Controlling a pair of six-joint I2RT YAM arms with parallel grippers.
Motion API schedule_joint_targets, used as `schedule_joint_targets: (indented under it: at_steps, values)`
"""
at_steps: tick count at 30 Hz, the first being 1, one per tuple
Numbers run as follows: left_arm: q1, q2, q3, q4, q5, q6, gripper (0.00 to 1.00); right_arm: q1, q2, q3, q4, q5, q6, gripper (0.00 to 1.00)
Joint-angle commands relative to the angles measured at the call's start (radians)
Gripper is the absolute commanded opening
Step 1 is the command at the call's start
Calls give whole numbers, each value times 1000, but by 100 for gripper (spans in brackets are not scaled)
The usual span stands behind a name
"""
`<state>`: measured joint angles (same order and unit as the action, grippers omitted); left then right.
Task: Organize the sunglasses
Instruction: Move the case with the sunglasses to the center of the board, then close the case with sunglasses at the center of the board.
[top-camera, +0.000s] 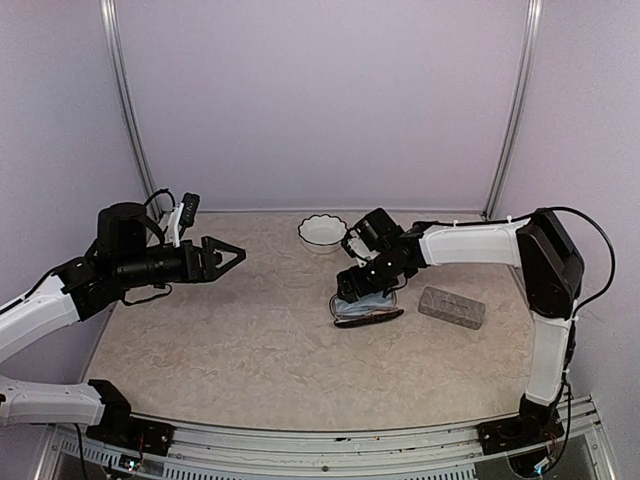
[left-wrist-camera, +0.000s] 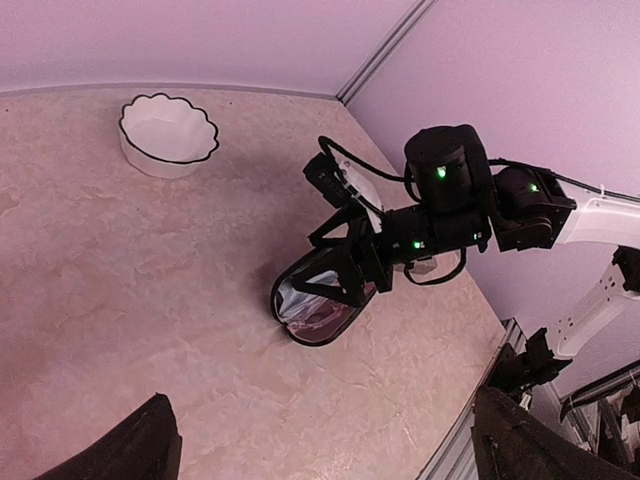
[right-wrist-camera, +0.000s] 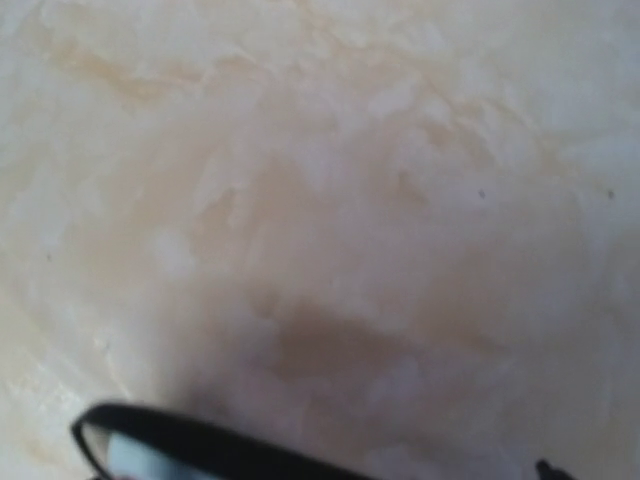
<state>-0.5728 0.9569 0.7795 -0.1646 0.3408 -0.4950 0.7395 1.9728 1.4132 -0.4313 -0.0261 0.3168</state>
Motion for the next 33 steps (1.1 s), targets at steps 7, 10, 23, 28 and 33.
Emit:
schedule_joint_targets:
  at_steps: [7,10,23,28,33]
  values:
    - [-40,66,36,49,-33,11,99,36,-206,-132,33,51,59,90]
    - [-49,123,70,60,-40,22,99,46,-282,-191,41,58,78,89]
    - [-91,518,311,94,-1,61,95,135,-525,-530,189,-32,151,53]
    - [-112,681,439,89,0,68,87,148,-504,-609,268,-26,217,16]
    - [-131,840,569,55,15,72,67,148,-441,-606,294,43,243,0]
